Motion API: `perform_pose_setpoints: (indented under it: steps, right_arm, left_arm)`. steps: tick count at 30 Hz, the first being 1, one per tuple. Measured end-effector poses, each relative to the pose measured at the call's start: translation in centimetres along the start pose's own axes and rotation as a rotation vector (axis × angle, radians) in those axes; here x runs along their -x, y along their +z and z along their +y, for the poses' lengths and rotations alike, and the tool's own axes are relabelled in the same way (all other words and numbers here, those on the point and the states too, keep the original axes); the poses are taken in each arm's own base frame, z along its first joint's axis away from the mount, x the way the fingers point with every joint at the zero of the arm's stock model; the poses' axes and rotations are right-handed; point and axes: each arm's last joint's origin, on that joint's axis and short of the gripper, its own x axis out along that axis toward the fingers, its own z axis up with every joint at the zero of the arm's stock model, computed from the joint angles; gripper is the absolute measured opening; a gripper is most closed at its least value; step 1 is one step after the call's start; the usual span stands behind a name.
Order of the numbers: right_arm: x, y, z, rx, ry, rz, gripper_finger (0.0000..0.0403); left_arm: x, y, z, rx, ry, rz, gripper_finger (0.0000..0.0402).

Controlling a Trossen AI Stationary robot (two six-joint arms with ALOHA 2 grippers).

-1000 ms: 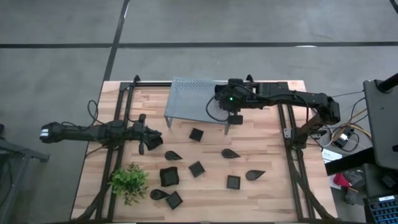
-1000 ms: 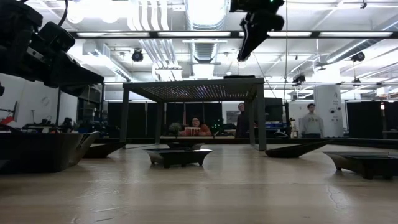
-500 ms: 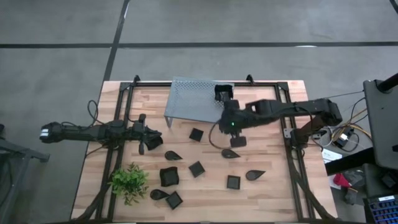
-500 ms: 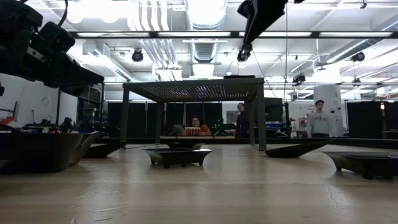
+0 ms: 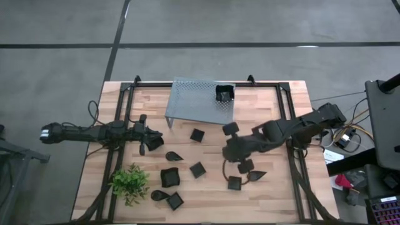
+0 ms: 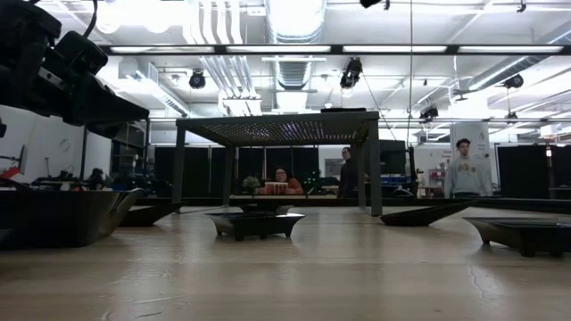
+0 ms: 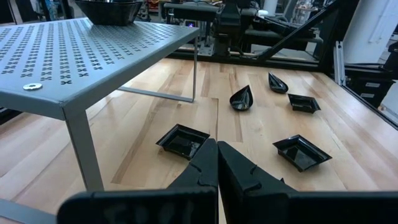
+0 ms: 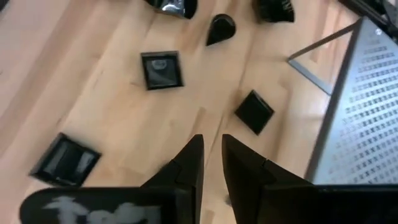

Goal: Pick & Place Mini shaped plates
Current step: Put the black drop shaped plate on the shelf

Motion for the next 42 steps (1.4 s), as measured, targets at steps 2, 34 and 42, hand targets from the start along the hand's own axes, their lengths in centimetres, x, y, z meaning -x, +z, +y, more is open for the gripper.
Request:
perform_pose_setpoints:
  steps: [2,34,42]
  right_arm:
    - [0.4,-0.1,0.8,-0.016,0.015,0.003,0.0047]
    - [-3.7,-10.4,17.2,-0.082,0.181,0.234,0.0105]
    - [-5.6,-12.4,17.4,-0.106,0.118,0.304,0.0118]
  left_arm:
    - [0.0,0.0,0.0,0.000,0.000,0.000,0.0000]
    - [0.0,0.0,0.0,0.000,0.000,0.000,0.0000]
    - [0.0,0.0,0.0,0.000,0.000,0.000,0.0000]
